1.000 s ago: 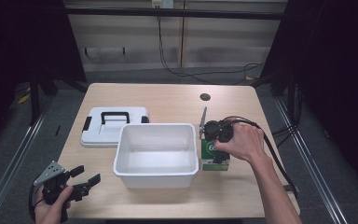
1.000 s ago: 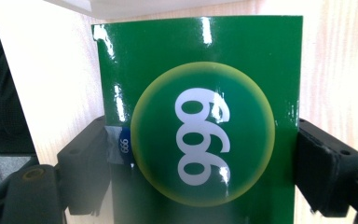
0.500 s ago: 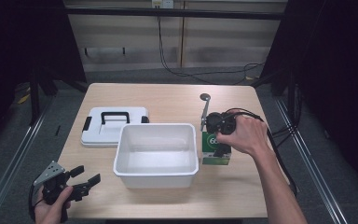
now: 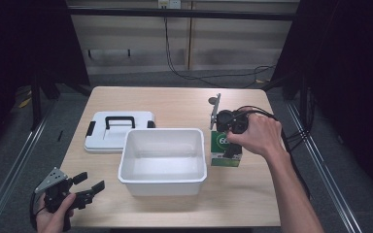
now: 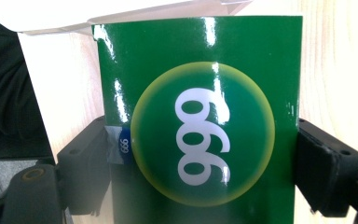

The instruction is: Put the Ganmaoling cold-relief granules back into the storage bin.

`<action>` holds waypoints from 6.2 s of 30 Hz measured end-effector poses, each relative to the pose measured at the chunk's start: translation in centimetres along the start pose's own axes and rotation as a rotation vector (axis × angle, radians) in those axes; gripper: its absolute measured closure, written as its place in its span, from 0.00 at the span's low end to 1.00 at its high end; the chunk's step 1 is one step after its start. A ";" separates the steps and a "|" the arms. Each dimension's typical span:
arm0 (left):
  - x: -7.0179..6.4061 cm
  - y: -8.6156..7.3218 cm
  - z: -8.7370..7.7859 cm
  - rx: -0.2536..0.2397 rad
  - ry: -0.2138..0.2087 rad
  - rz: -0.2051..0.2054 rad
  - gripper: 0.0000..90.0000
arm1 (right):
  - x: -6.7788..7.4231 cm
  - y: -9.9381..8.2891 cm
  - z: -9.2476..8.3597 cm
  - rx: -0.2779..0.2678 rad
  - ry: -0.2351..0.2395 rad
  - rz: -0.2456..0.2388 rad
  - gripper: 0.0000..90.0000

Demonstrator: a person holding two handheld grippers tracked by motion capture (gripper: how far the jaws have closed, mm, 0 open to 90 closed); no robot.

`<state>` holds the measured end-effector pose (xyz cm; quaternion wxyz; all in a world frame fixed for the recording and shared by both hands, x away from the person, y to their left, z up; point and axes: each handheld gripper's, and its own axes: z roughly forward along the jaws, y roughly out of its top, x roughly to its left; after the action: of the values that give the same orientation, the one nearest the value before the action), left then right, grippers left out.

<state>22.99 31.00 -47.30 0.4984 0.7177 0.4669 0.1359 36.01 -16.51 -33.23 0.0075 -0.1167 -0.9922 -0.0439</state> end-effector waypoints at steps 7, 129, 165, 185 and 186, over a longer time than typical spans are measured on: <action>-0.1 0.0 0.0 0.001 -0.001 -0.002 0.19 | 0.0 0.2 -1.0 -0.003 -0.005 0.003 0.18; -0.1 -0.1 -0.1 -0.007 -0.009 -0.007 0.19 | 1.2 10.5 7.2 -0.014 0.077 -0.123 0.17; -0.1 0.0 0.0 -0.008 -0.007 -0.007 0.19 | 1.5 11.1 8.6 0.095 0.064 -0.111 0.15; 0.0 0.1 0.2 -0.003 -0.014 -0.010 0.19 | 1.2 10.4 7.5 0.073 0.074 -0.084 0.17; 0.0 0.1 0.2 -0.001 -0.013 -0.007 0.19 | 1.2 10.3 7.3 0.060 0.084 -0.082 0.17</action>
<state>23.17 30.88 -47.32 0.5023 0.7168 0.4661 0.1294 37.23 -5.58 -39.58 0.0509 -0.0737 -0.9958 -0.0194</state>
